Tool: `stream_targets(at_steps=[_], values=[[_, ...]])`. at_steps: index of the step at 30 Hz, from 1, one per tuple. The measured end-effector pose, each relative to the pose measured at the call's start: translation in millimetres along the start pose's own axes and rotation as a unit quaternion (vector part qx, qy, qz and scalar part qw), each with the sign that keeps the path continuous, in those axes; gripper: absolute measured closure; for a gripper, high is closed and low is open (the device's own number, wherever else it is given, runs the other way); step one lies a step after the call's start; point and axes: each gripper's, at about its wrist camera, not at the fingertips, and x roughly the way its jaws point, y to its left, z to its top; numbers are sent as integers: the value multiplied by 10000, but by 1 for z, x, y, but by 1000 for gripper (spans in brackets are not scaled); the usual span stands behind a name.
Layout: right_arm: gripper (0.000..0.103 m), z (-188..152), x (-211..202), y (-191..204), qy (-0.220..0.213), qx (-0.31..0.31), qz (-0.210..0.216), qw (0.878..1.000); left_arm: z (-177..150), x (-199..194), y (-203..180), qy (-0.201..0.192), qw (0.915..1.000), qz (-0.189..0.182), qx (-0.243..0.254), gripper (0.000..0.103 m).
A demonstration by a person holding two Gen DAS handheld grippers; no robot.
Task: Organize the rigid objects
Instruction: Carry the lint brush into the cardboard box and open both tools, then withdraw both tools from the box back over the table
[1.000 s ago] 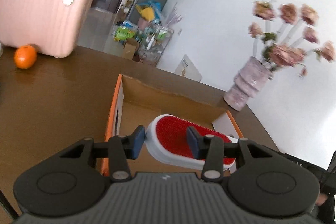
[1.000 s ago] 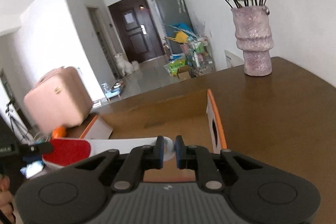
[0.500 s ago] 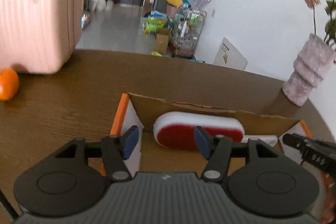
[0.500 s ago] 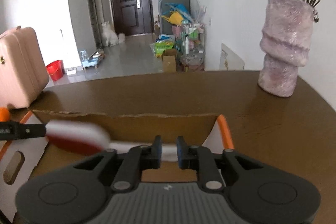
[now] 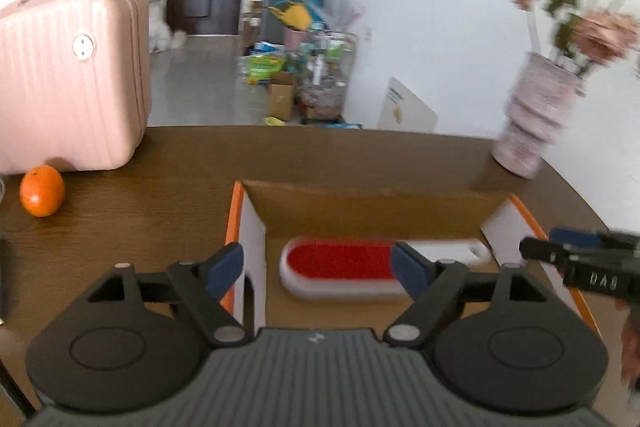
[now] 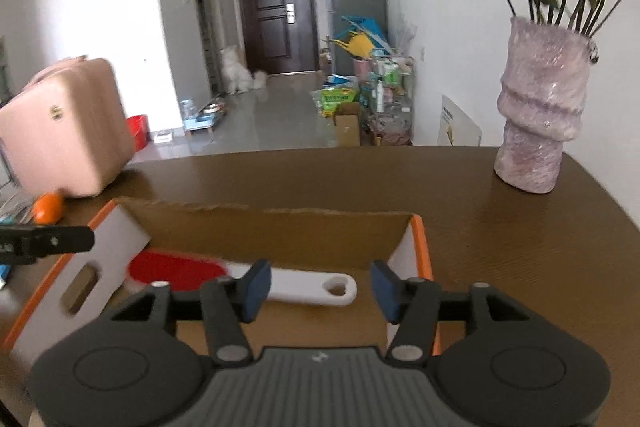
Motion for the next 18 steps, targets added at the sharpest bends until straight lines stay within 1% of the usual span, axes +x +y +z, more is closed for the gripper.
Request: stream_targets(at_steps=[1,3,4,8,11,13,15,18], values=[[43,-5,-16,1,0,-96,16,10000,-7,-14,0,14,10000,-32,82,17],[36,-17,-47,2,-23,-291,5,9996,-22,-42,-1,23,9997,-71,221,13],[34,-25,-65,2,-36,-376,-3,9993,-31,-56,-1,25,9996,-71,260,11],[22,-63,-126,7,-109,-490,35,9987,-72,-112,1,-54,9993,-114,342,5],[19,-98,-167,14,-213,-488,114,9985,-104,-150,-3,-131,9993,-178,315,4],[19,-120,-190,20,-311,-482,185,9982,-130,-174,-8,-282,9990,-165,304,3],[15,-142,-211,27,-429,-410,247,9979,-155,-196,-15,-469,9983,-64,339,2],[12,-178,-237,38,-619,-372,191,9972,-190,-223,-25,-796,9964,80,265,0]])
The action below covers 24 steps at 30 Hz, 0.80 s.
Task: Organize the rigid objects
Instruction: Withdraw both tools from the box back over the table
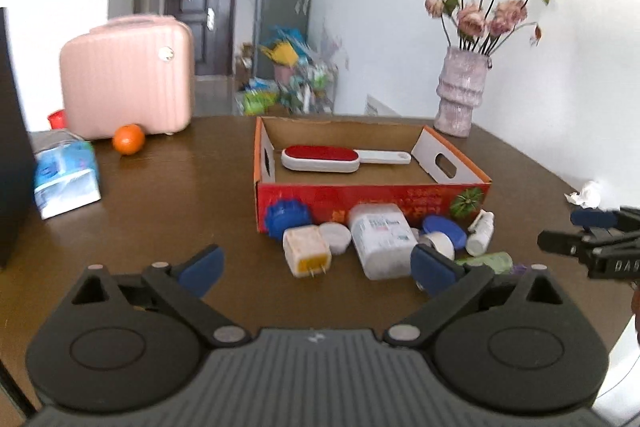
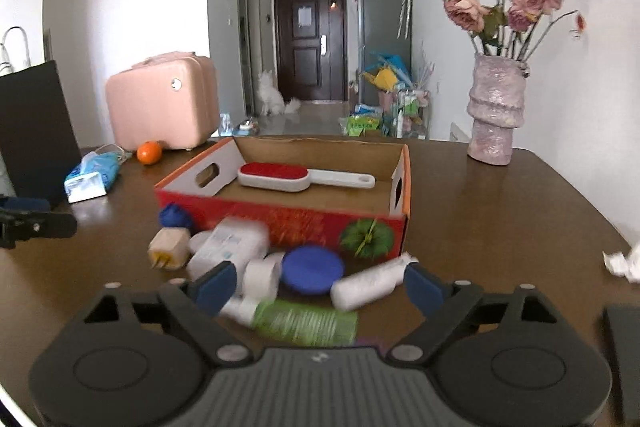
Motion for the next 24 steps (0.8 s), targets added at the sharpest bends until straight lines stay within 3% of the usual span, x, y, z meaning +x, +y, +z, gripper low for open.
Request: stream_targets(at_steps=[2,4,10,24], values=[[9,-21,-18,12,-162,-112,-60,9998,-21,-17,-6,-127,9998,69,-123,0],[8,-42,-32,22,-223,-53,-73,9997,-43,-28,-9,47,9998,70,-174,0],[8,-88,-49,29,127,399,225,9989,-74,-29,-20,576,9983,53,-10,0],[14,-93,-12,-4,380,656,-364,9965,-70,25,-33,984,9951,60,60,0]])
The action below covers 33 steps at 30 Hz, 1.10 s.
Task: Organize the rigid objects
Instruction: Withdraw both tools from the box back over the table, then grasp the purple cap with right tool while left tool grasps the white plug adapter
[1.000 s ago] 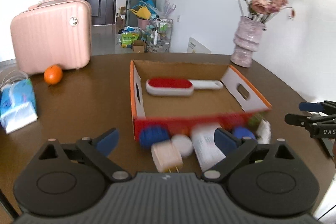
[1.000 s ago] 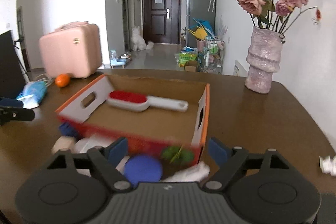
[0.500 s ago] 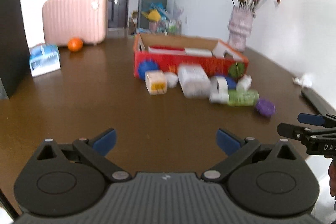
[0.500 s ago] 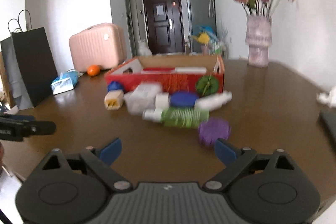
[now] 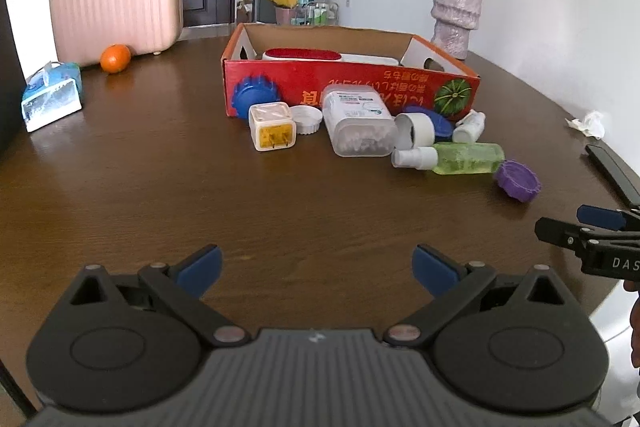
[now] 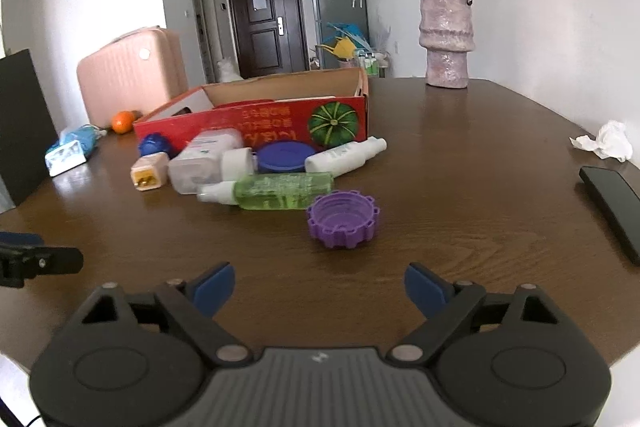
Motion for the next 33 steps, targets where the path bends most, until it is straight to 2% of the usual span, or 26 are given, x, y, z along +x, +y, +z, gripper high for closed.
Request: stream_targets(at_steps=[7,10,16,20,26,31,33], values=[[17,15,35,-4,126,-70,-104,9998,24,36,10,121,9998,96,-116,0],[23,22,50,-4,261,-103,-228,9993,35,50,15,167,9997,97,-130,0],[27,34,66,-6,273,-88,-330,9990,59,75,22,113,9999,122,-30,2],[34,38,76,-8,359,-22,-441,9984,75,88,27,-5,9998,186,55,3],[49,42,81,-13,367,60,-562,9977,94,113,34,77,9998,148,88,8],[50,44,84,-18,332,130,-639,9973,103,128,33,123,9998,84,110,19],[50,44,84,-19,325,132,-646,9973,105,134,33,141,9998,124,107,34]])
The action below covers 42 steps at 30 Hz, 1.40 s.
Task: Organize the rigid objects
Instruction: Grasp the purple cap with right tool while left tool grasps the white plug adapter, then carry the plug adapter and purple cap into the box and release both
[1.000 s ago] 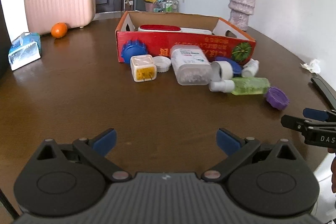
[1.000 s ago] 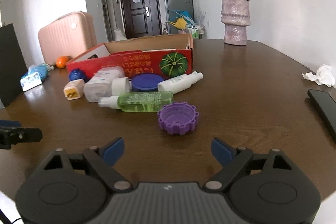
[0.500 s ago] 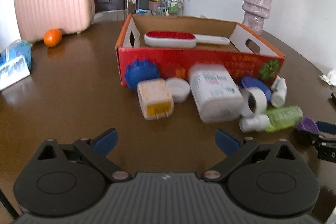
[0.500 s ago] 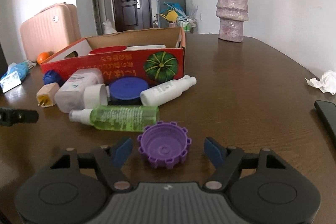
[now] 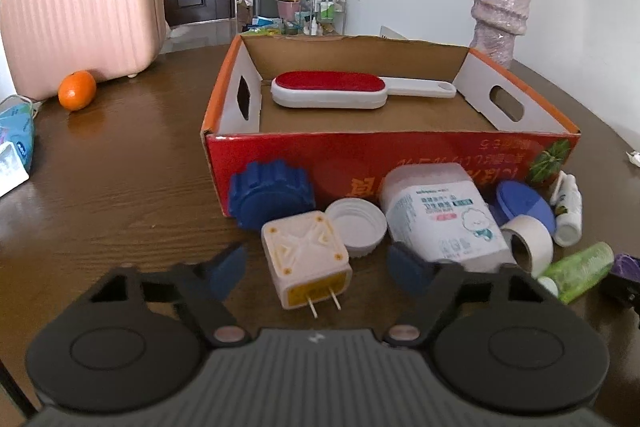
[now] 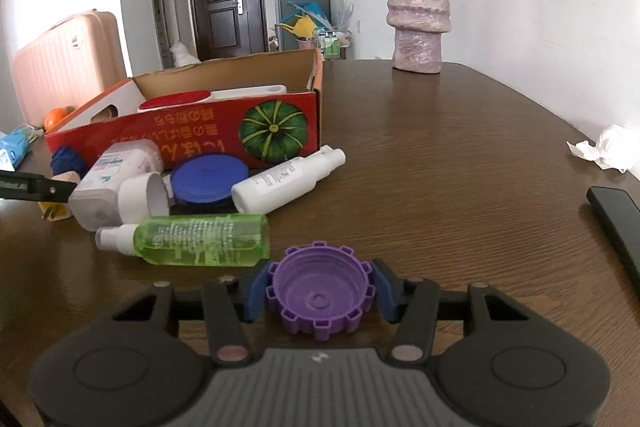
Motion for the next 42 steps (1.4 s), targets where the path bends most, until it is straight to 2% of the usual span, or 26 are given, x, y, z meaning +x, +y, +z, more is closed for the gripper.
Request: stream_targets(at_steps=[3,5,9,15,16,18,21,23,25,26,28,31,35,42], values=[[51,0,0,-1,-7,2,7,10000,2,6,0,18,10000,22,-3,44],[50,0,0,-1,-13,-2,7,10000,2,8,1,-17,10000,18,-3,45],[51,-1,1,-1,-18,2,5,10000,1,6,6,-58,9999,66,-70,63],[51,-2,-3,-1,-25,25,55,10000,-6,-2,6,-55,10000,34,-27,63],[51,-3,-4,-1,-29,25,53,10000,-6,-2,6,-91,10000,23,-25,61],[51,-4,-5,-2,-34,45,48,10000,-6,-2,4,-122,9999,44,-14,51],[51,-5,-6,-1,-24,38,53,10000,-2,0,1,-139,9999,18,-18,50],[51,-5,-7,-1,-11,29,61,10000,-1,5,0,-12,10000,67,-8,49],[51,-5,-7,-1,-17,21,58,10000,-5,9,1,140,9998,104,-44,54],[51,-5,-7,-1,-21,24,62,10000,-8,6,1,90,9998,152,-44,64],[51,-6,-8,-1,-19,51,76,10000,-16,-3,3,50,9999,153,-50,64],[51,-8,-15,2,-73,11,129,9999,-32,-24,8,49,9998,-69,-202,64],[51,-9,-33,5,-273,-3,242,9993,-49,-52,12,19,9996,-56,-290,64],[51,-1,-55,15,-533,-99,513,9972,-44,-90,15,-385,9990,-93,-212,64]])
